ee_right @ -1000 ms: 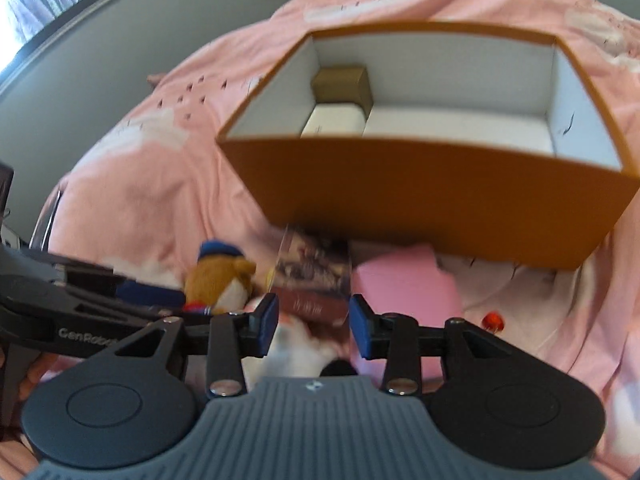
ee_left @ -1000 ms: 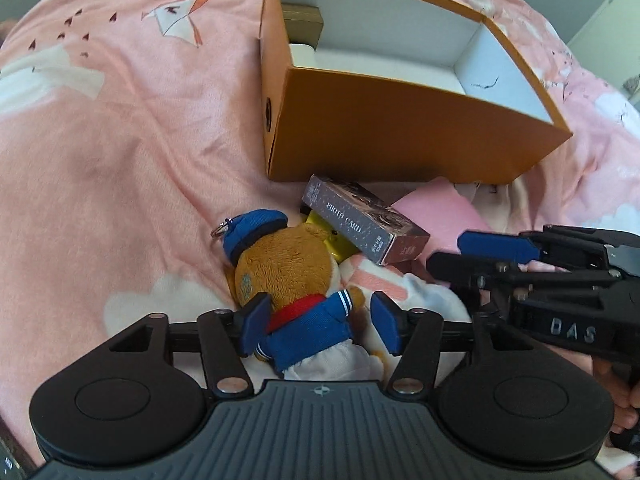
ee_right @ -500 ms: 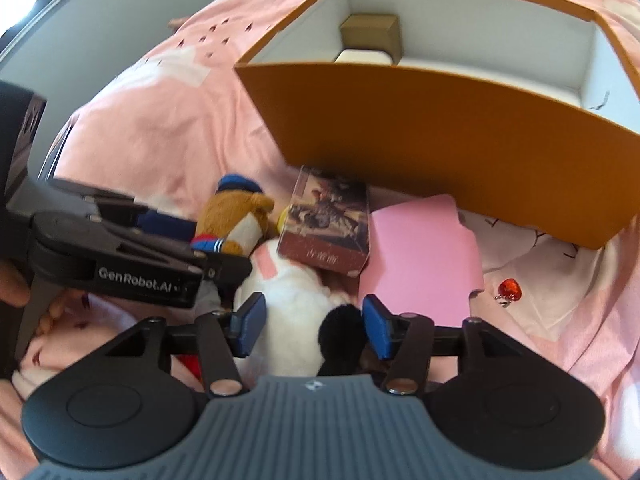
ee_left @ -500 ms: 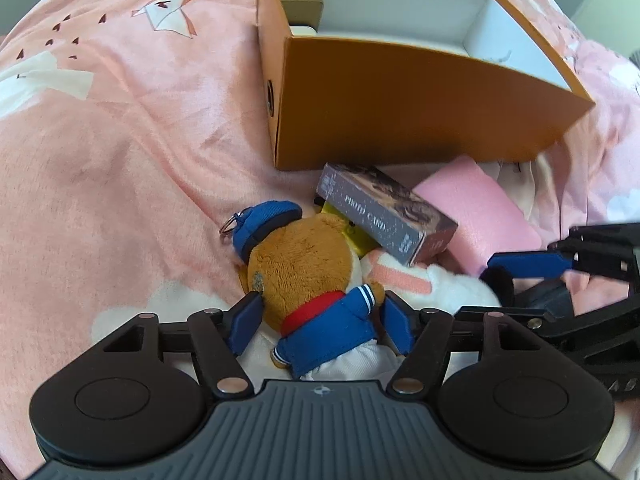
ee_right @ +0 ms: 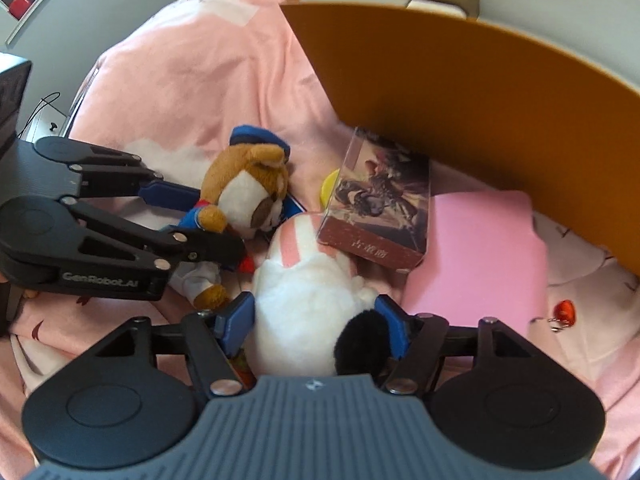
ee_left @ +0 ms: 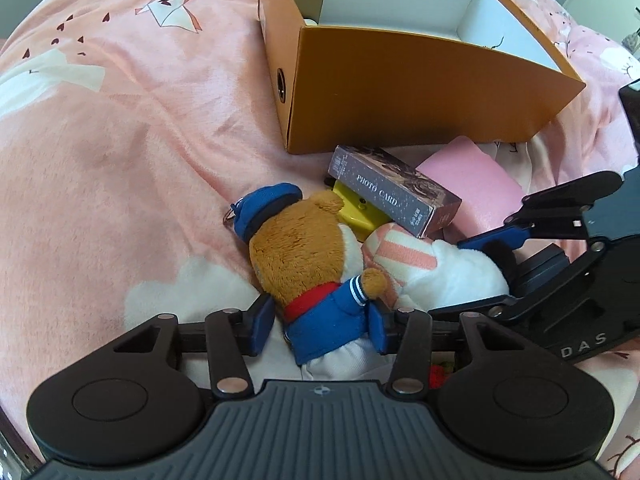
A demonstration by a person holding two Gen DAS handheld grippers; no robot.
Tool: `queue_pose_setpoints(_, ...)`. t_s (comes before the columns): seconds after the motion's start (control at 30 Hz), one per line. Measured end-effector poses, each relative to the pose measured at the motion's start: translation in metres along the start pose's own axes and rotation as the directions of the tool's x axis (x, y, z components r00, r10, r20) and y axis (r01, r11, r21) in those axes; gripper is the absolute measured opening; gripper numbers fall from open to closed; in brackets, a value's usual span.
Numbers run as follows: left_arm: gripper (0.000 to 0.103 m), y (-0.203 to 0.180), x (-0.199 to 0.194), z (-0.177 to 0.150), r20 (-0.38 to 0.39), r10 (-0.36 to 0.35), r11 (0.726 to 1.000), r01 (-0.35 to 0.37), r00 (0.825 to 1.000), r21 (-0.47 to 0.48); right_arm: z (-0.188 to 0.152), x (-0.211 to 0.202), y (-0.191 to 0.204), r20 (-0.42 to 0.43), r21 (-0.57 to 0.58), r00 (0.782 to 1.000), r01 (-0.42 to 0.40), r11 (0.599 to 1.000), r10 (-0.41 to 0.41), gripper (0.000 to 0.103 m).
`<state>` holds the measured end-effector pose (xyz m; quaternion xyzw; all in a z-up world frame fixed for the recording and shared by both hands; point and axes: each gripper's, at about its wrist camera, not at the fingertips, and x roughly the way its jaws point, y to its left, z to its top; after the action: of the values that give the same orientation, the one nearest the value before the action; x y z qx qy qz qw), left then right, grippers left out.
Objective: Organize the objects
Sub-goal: 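Grasp the white plush toy with the right gripper while the left grasps the bear keychain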
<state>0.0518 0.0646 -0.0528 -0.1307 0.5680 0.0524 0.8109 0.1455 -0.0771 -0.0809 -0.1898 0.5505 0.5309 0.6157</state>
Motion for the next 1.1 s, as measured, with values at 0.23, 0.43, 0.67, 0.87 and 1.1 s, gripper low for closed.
queue_pose_setpoints(0.23,0.054,0.002,0.005,-0.003,0.008,-0.014,1.0,0.014,1.0,-0.005,-0.004,0.002,-0.002,-0.003,0.035,1.0,-0.016,0.999,0.016,0.065)
queue_pose_setpoints(0.43,0.047,0.003,-0.005,-0.008,0.064,-0.032,0.999,0.032,0.997,-0.006,-0.013,-0.018,0.016,0.05,-0.002,0.998,0.041,0.999,-0.041,0.057)
queue_pose_setpoints(0.67,0.043,0.003,-0.024,-0.01,0.134,-0.084,0.996,0.085,0.987,-0.002,-0.021,-0.049,0.019,0.134,0.049,0.989,0.051,0.997,-0.057,0.055)
queue_pose_setpoints(0.87,0.043,0.003,-0.041,-0.005,0.187,-0.146,0.988,0.153,0.971,-0.027,-0.024,-0.086,0.019,0.243,0.094,0.968,0.041,0.995,-0.063,0.055)
queue_pose_setpoints(1.1,0.043,-0.001,-0.069,0.006,0.281,-0.195,0.978,0.209,0.94,-0.02,-0.015,-0.117,0.02,0.35,0.126,0.935,0.015,0.992,-0.058,0.055)
